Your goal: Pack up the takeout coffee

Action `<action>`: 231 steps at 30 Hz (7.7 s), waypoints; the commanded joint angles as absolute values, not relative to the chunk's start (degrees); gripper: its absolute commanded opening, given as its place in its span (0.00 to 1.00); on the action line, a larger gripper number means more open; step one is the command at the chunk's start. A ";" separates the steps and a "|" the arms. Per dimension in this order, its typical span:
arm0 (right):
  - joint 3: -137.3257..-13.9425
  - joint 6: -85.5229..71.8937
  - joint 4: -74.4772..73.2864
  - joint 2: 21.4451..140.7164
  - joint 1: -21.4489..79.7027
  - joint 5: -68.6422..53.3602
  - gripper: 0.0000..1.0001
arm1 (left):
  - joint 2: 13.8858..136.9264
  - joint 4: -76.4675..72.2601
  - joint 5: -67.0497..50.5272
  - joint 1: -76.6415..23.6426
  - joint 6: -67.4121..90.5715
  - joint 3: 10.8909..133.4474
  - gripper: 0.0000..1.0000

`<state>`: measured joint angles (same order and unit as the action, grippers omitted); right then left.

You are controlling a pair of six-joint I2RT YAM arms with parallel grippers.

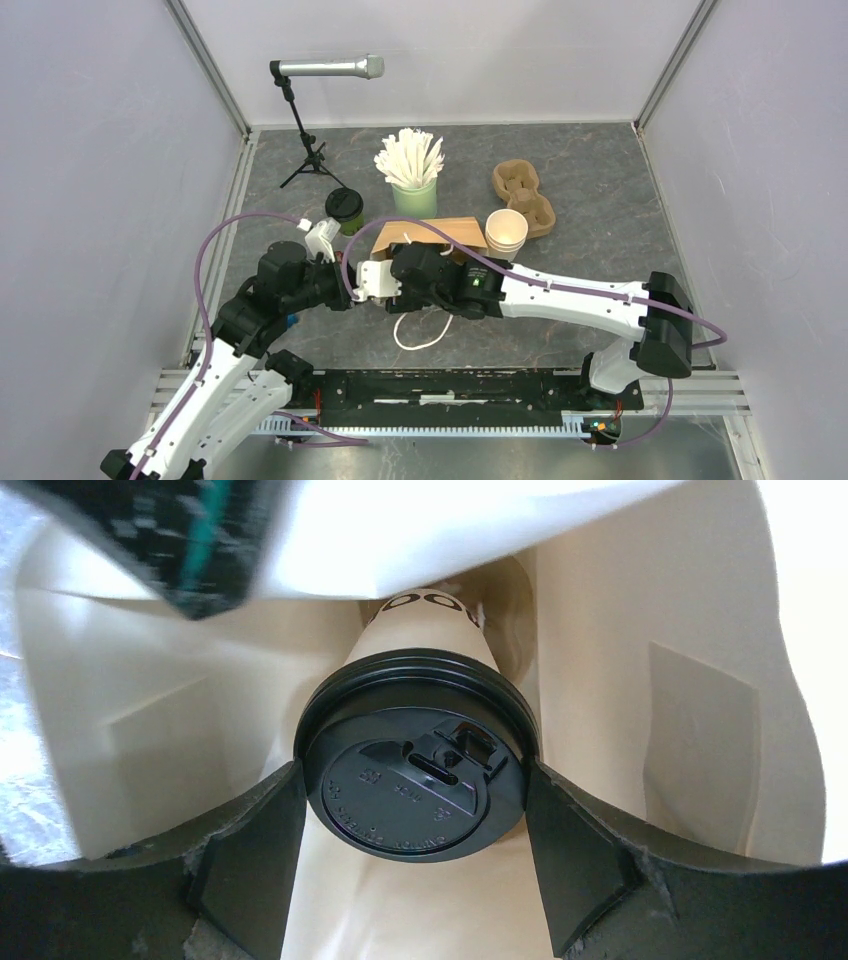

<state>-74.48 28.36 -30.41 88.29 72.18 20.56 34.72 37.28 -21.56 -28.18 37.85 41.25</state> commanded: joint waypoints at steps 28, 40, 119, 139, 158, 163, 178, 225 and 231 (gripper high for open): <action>-80.72 37.32 -25.96 95.32 69.01 23.59 0.67 | 32.99 34.18 -24.90 -27.95 37.27 39.62 0.02; -79.99 34.43 -26.47 95.26 68.73 23.27 0.67 | 32.36 35.41 -23.34 -27.95 37.63 40.02 0.02; -79.24 40.49 -38.09 85.44 67.49 17.19 0.65 | 39.28 53.87 -14.53 -27.95 19.98 55.72 0.02; -84.00 41.44 -44.65 90.33 67.59 26.12 0.66 | 37.39 46.59 -19.56 -27.95 18.51 53.63 0.02; -80.28 40.87 -40.64 95.81 66.81 27.09 0.65 | 33.42 42.71 -26.54 -27.95 21.66 48.30 0.02; -79.91 41.06 -41.62 96.47 66.65 26.95 0.65 | 32.82 43.41 -26.28 -27.95 21.95 48.26 0.02; -78.84 41.03 -41.89 98.26 66.22 26.35 0.66 | 32.11 41.22 -28.19 -27.95 22.41 46.42 0.02; -74.63 38.23 -33.58 98.47 63.48 29.07 0.73 | 31.34 38.28 -30.12 -27.95 21.75 46.23 0.11; -73.91 39.32 -31.06 96.77 62.76 28.38 0.77 | 31.86 37.68 -30.36 -27.99 21.25 46.08 0.02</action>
<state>-75.42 39.97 -34.68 97.21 64.07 28.25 32.25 44.21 -22.68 -27.44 21.02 45.45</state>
